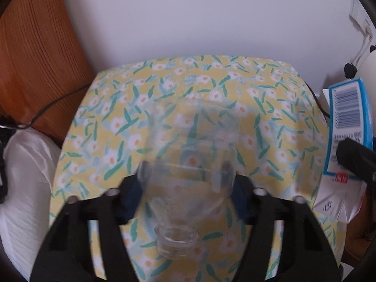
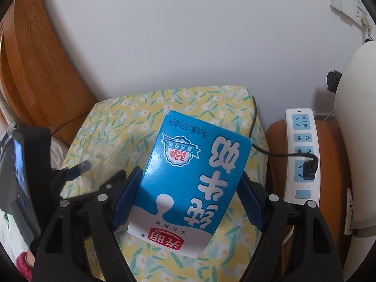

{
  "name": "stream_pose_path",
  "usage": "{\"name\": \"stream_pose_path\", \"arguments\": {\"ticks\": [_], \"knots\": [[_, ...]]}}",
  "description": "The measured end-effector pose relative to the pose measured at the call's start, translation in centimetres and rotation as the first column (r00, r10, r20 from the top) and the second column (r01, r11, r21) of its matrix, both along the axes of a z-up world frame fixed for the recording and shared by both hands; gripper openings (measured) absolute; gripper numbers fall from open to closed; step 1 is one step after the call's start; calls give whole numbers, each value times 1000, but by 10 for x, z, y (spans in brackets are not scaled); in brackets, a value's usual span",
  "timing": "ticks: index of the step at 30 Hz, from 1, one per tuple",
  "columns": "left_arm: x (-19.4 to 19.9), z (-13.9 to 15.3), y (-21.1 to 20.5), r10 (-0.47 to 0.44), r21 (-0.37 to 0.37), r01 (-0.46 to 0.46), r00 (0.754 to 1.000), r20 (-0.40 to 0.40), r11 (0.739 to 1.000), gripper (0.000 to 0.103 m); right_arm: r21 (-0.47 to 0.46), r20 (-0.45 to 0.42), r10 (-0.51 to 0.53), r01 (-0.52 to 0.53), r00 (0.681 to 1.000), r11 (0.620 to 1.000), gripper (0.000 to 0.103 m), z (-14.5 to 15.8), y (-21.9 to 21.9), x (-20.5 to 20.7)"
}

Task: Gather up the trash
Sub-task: 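Grasp the clear plastic bottle with the left gripper while the right holds the carton, then lower both tools to the wastebasket and release the milk carton from the right gripper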

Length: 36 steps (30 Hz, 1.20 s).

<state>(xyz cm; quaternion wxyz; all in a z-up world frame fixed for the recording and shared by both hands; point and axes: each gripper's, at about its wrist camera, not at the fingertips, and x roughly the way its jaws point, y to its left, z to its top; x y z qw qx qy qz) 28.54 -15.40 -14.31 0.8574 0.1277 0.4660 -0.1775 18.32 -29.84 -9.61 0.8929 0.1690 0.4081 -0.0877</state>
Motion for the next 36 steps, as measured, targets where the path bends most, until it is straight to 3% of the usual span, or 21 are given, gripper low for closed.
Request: {"name": "stream_pose_path", "arguments": {"ticks": [12, 24, 36], "knots": [[-45, 34, 32, 38, -41, -35, 996, 79, 999, 58, -25, 12, 58, -58, 998, 998, 78, -2, 30, -28], [-178, 71, 87, 75, -66, -66, 985, 153, 996, 58, -56, 55, 184, -181, 981, 982, 78, 20, 82, -119], [-276, 61, 135, 109, -80, -100, 987, 118, 992, 58, -42, 32, 336, -335, 941, 941, 78, 10, 124, -215]]}}
